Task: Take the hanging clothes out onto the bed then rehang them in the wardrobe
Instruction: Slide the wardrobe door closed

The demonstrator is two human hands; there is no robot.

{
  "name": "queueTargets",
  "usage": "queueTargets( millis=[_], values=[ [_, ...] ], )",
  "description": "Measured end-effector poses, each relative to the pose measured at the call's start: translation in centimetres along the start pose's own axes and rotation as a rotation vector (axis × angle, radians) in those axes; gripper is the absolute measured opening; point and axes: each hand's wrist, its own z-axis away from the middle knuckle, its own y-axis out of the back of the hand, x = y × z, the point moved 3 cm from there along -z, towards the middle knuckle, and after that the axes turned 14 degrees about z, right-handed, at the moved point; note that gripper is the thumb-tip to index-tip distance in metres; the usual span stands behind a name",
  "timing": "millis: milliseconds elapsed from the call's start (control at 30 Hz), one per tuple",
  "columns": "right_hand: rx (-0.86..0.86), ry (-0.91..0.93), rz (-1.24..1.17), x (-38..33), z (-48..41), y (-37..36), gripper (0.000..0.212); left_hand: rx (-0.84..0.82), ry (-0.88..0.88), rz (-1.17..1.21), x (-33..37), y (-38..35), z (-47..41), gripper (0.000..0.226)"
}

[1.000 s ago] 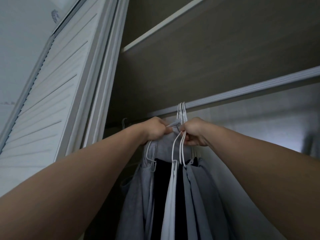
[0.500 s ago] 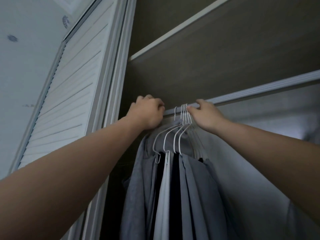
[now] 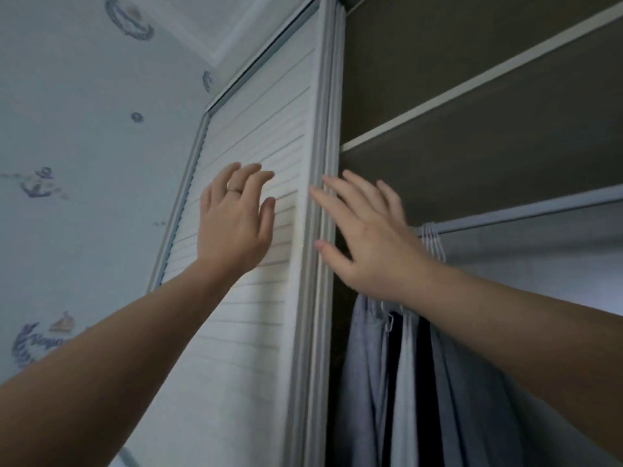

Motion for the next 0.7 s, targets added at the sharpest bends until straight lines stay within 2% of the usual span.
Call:
queueTargets(
  millis=[100,267,367,433,500,700],
  values=[
    [-0.050,0.044,-0.050,-7.0,-1.8,-1.3,0.068,-0.075,0.181,-0.025,-6.1,1.6,3.4,0.045],
    [-0.210,0.068,-0.109,-17.3,-1.7,-6.6,0.071,-0.528,0.388,0.081,-15.2,0.7,11.4,0.057],
    [-0.353,0.046,-0.005,-20.6,0.5,-10.6,0.071,-0.666,0.432,0.173,-17.9,0.1,17.1,0.062],
    [-0.423,0.027,0.099,-21.4,1.5,-12.2,0.071,-0.685,0.471,0.223,-18.9,-0.3,20.0,0.068],
    [-0.470,0.038,0.224,-21.9,1.9,-12.8,0.071,-0.676,0.537,0.274,-19.7,-0.7,22.2,0.063],
    [-0.500,0.047,0.402,-21.9,2.3,-13.5,0.070,-0.568,0.625,0.422,-19.0,-3.0,25.7,0.075]
  ],
)
